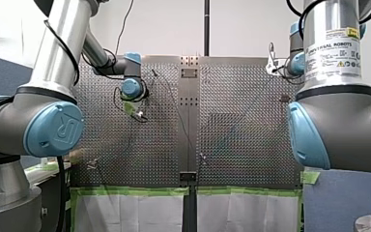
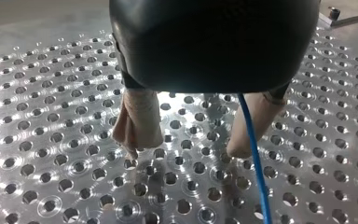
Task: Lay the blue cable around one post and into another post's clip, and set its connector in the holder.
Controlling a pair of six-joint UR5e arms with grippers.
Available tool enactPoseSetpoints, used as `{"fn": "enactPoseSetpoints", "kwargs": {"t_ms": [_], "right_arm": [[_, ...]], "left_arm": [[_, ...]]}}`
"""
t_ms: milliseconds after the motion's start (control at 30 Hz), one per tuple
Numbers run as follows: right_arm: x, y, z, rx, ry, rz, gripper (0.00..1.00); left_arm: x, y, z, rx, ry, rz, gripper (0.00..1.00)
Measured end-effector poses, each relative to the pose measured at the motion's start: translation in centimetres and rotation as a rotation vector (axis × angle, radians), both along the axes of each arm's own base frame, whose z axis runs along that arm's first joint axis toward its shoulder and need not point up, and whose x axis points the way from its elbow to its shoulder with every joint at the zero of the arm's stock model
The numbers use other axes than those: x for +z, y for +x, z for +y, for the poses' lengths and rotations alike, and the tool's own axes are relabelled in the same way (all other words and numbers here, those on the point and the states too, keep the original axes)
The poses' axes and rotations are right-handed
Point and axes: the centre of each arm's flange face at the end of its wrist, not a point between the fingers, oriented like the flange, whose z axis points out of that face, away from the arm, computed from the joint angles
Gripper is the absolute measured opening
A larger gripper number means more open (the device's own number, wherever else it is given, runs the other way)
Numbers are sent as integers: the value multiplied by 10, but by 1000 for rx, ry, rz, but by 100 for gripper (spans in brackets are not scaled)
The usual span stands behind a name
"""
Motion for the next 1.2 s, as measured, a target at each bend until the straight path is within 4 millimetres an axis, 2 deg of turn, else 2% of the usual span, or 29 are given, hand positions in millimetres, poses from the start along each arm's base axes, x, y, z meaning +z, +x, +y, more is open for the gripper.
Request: {"fn": "enactPoseSetpoints", "kwargs": {"t_ms": [100, 267, 467, 567, 900, 1200], "right_arm": [[-15, -3, -1, 15, 14, -19, 0], [-51, -4, -5, 49, 46, -6, 0], [-80, -10, -19, 83, 47, 19, 0], [-82, -16, -27, 95, 26, 21, 0], [-68, -32, -44, 139, -70, 36, 0], [-79, -41, -52, 141, -65, 44, 0]], "left_arm": [[0, 0, 0, -3, 0, 0, 100], [0, 0, 0, -4, 0, 0, 100], [0, 0, -1, -6, 1, -1, 100], [0, 0, -1, -6, 2, -1, 100], [0, 0, -1, -9, 2, -3, 100], [0, 0, -1, -11, 5, -3, 100]]}}
